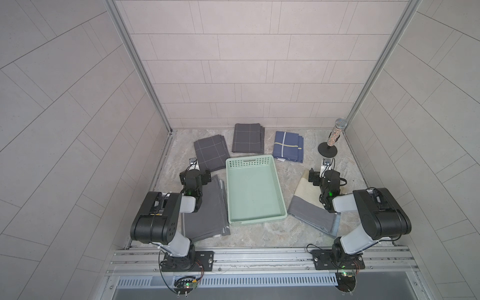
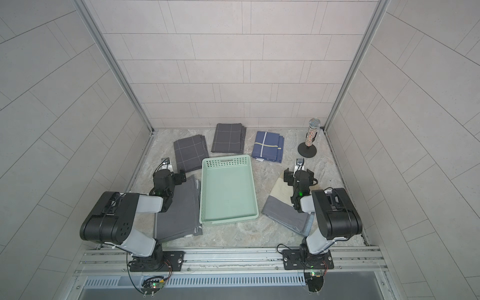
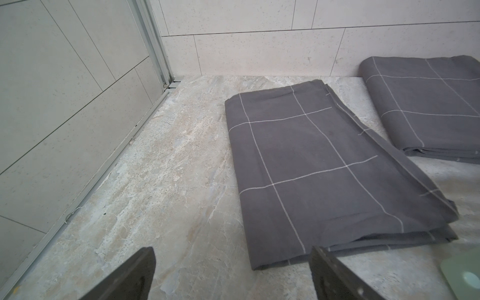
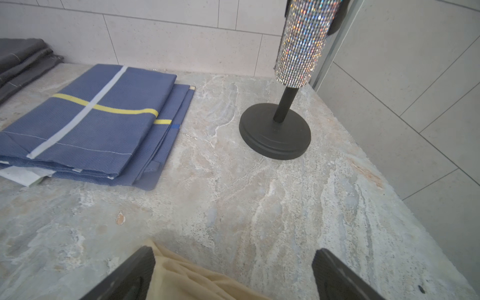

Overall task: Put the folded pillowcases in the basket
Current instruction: Adjust the basket at the center of the board.

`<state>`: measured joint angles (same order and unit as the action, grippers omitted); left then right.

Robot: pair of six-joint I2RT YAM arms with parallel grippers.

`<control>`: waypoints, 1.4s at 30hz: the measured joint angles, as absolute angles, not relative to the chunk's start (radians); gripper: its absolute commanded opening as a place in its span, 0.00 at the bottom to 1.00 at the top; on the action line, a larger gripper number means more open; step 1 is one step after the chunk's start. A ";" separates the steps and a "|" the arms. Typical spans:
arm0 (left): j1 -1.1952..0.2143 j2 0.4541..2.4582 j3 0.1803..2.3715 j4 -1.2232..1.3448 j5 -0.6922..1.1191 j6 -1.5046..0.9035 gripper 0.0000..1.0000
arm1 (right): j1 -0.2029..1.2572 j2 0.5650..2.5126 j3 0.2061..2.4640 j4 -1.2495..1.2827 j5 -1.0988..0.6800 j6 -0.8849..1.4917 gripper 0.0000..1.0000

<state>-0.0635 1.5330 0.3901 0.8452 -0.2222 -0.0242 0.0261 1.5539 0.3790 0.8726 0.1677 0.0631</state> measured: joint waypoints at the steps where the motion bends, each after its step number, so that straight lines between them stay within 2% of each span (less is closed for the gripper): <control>1: -0.072 1.485 0.391 0.798 -0.239 -0.024 1.00 | 0.034 1.525 0.403 0.803 0.187 0.063 1.00; 5: -0.123 1.247 0.524 0.453 -0.323 -0.036 1.00 | 0.083 1.366 0.633 0.432 0.274 0.087 1.00; 10: -0.231 1.034 0.852 0.066 -0.339 -0.224 1.00 | 0.125 1.173 1.011 0.011 0.301 0.316 1.00; 11: -0.228 0.988 0.874 0.009 -0.320 -0.290 1.00 | 0.112 1.132 1.029 -0.033 0.272 0.372 0.92; 12: -0.207 0.933 0.875 -0.034 -0.278 -0.361 1.00 | 0.088 1.076 1.021 -0.070 0.208 0.428 0.73; 13: -0.168 0.871 0.845 -0.047 -0.217 -0.432 0.98 | 0.067 1.037 0.995 -0.097 0.145 0.461 0.60; 14: -0.126 0.819 0.797 -0.036 -0.160 -0.506 0.87 | 0.052 1.000 0.968 -0.125 0.093 0.485 0.56; 15: -0.076 0.756 0.722 -0.009 -0.102 -0.603 0.81 | 0.047 0.972 0.943 -0.170 0.043 0.514 0.56; 17: -0.004 0.686 0.577 0.024 0.009 -0.778 0.61 | 0.077 0.960 0.926 -0.280 -0.032 0.526 0.56; 20: 0.005 0.808 0.535 -0.032 0.176 -0.896 0.44 | 0.191 0.991 0.928 -0.440 -0.087 0.507 0.59; 21: -0.004 0.878 0.552 -0.071 0.220 -0.910 0.42 | 0.236 0.997 0.928 -0.492 -0.097 0.499 0.59; 25: -0.083 0.996 0.691 -0.323 0.216 -0.866 0.49 | 0.363 1.000 0.931 -0.622 -0.120 0.475 0.64; 31: -0.348 1.225 1.131 -0.693 -0.108 -0.627 0.57 | 0.449 1.117 0.945 -0.685 -0.117 0.469 0.67; 35: -0.431 1.425 1.280 -0.880 -0.245 -0.488 0.59 | 0.479 1.226 0.986 -0.682 -0.132 0.461 0.68; 39: -0.433 1.491 1.273 -0.977 -0.153 -0.375 0.60 | 0.491 1.351 1.043 -0.660 -0.161 0.439 0.66; 42: -0.430 1.445 1.219 -0.963 -0.004 -0.344 0.60 | 0.501 1.472 1.096 -0.656 -0.197 0.413 0.54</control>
